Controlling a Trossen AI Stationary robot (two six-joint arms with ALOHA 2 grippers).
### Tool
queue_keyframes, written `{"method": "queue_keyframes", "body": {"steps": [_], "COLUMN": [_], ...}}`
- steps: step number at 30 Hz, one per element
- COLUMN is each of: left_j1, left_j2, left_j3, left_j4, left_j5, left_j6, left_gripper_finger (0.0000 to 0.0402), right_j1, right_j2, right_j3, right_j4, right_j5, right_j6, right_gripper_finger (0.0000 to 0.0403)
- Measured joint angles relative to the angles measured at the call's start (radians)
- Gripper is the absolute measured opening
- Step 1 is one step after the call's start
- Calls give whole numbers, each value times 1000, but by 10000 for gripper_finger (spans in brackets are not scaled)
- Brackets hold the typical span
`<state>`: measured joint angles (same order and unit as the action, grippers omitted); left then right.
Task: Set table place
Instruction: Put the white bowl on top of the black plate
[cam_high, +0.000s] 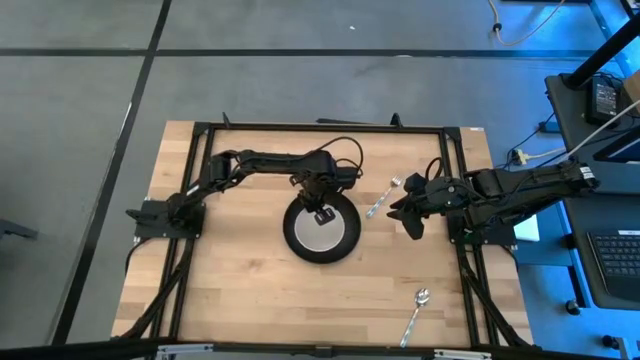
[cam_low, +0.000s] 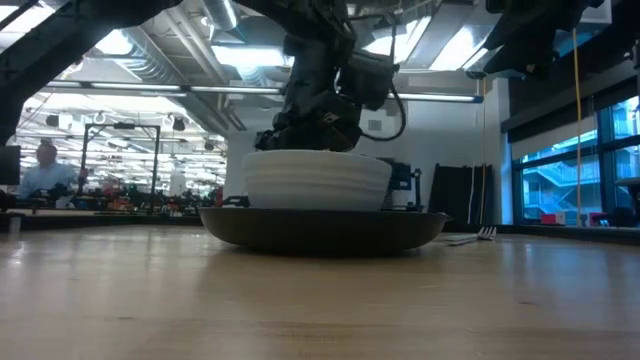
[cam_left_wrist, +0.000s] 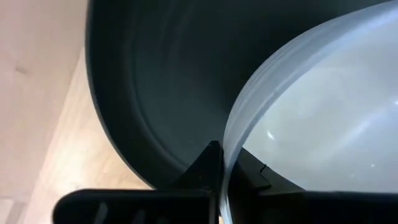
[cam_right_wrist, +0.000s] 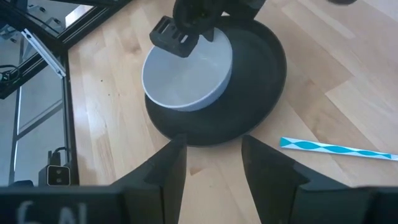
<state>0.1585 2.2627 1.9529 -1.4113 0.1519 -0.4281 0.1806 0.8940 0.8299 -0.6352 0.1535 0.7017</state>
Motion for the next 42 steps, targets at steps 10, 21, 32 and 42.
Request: {"method": "queue_keyframes", "body": {"steps": [10, 21, 32, 42], "left_j1": [-2, -7, -14, -21], "left_j2": [2, 3, 3, 3], "left_j3": [-43, -43, -6, 139], "left_j4": [34, 38, 31, 7], "left_j5": [-38, -6, -65, -138], "left_j6": [-15, -44, -61, -68], "left_gripper_finger": [58, 73, 72, 72], "right_j1": [0, 0, 0, 0], "right_j2": [0, 0, 0, 0], "right_j3": [0, 0, 0, 0], "right_j4": [0, 1, 1, 1], "right_j5": [1, 10, 11, 11], "right_j6": [0, -1, -2, 0], "right_gripper_finger": [156, 156, 156, 156]}}
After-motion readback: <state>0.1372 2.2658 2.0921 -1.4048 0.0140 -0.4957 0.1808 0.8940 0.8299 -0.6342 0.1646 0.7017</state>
